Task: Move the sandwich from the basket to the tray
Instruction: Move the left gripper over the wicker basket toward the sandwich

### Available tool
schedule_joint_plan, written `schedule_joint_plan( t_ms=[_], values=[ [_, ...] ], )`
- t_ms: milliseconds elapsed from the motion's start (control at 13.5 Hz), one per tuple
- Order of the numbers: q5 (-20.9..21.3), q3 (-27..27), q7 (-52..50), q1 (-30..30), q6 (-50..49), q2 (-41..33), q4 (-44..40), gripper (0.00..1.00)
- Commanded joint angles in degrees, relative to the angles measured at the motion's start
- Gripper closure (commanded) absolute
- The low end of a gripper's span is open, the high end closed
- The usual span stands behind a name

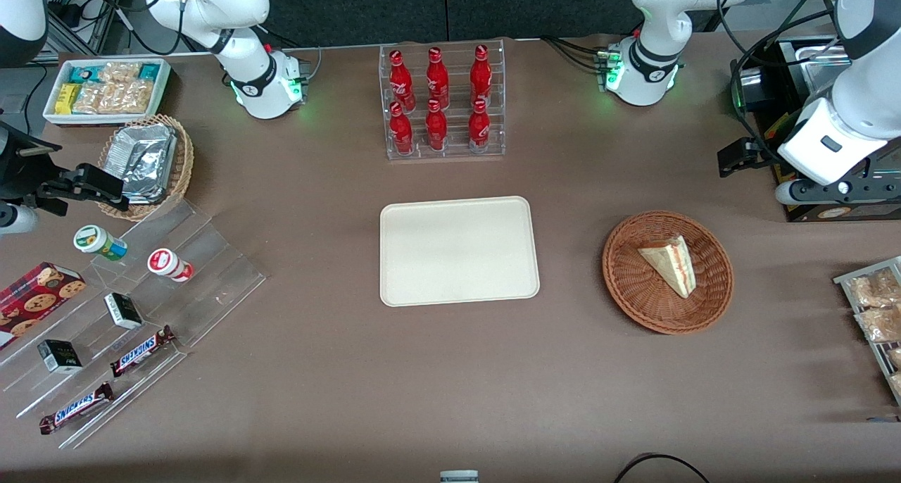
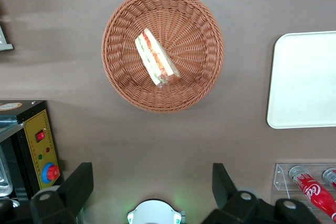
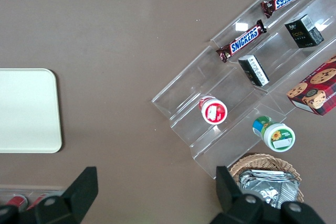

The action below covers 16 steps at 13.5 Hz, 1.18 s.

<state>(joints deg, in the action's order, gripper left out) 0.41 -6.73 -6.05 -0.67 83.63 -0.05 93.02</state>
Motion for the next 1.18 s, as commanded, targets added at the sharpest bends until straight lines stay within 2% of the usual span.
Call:
schedule_joint_plan(
  t_ms=[0,221,517,664,886,1107],
  values=[
    [0.8,1.1,0.3,1.0,-1.7,-0.4,-1.2,0.0],
    [0.7,1.2,0.5,1.0,-1.6,-0.6,0.3,0.0],
    [0.8,3.0,0.2,0.9,1.9,-0.8,8.5,0.0],
    [0.8,4.0,-0.7,0.9,10.0,-1.2,13.6,0.0],
    [0.9,4.0,-7.3,1.0,23.0,-1.1,20.9,0.0],
    [0.9,4.0,-14.7,1.1,31.6,-0.7,26.1,0.0]
  ],
)
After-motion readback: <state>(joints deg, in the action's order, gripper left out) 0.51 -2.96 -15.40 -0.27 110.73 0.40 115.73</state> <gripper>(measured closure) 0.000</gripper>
